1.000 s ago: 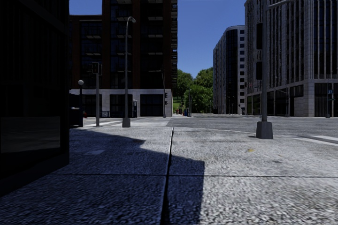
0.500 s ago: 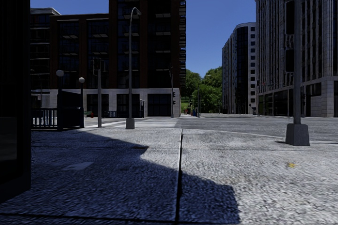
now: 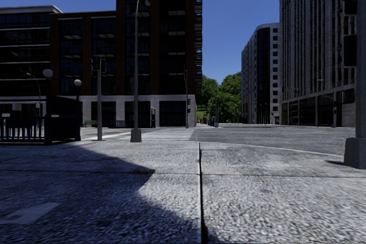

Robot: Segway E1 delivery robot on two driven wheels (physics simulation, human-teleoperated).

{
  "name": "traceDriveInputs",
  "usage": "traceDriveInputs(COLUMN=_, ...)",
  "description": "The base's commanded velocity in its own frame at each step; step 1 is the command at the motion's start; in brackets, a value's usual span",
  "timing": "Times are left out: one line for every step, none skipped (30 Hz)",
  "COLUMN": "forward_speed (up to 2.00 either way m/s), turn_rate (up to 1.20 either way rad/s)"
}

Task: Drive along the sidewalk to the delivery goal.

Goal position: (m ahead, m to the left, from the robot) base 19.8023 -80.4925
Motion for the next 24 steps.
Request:
traceDriveInputs(forward_speed=1.93, turn_rate=0.00)
traceDriveInputs(forward_speed=1.93, turn_rate=0.00)
traceDriveInputs(forward_speed=1.93, turn_rate=0.00)
traceDriveInputs(forward_speed=1.93, turn_rate=0.00)
traceDriveInputs(forward_speed=1.93, turn_rate=0.00)
traceDriveInputs(forward_speed=1.93, turn_rate=0.00)
traceDriveInputs(forward_speed=1.93, turn_rate=0.00)
traceDriveInputs(forward_speed=1.93, turn_rate=0.00)
traceDriveInputs(forward_speed=1.93, turn_rate=0.00)
traceDriveInputs(forward_speed=1.93, turn_rate=0.00)
traceDriveInputs(forward_speed=1.93, turn_rate=0.00)
traceDriveInputs(forward_speed=1.93, turn_rate=0.00)
traceDriveInputs(forward_speed=1.93, turn_rate=0.00)
traceDriveInputs(forward_speed=1.93, turn_rate=0.00)
traceDriveInputs(forward_speed=1.93, turn_rate=0.00)
traceDriveInputs(forward_speed=1.93, turn_rate=0.00)
traceDriveInputs(forward_speed=1.93, turn_rate=0.00)
traceDriveInputs(forward_speed=1.93, turn_rate=0.00)
traceDriveInputs(forward_speed=1.93, turn_rate=0.00)
traceDriveInputs(forward_speed=1.93, turn_rate=0.00)
traceDriveInputs(forward_speed=1.93, turn_rate=0.00)
traceDriveInputs(forward_speed=1.93, turn_rate=0.00)
traceDriveInputs(forward_speed=1.93, turn_rate=0.00)
traceDriveInputs(forward_speed=1.93, turn_rate=0.00)
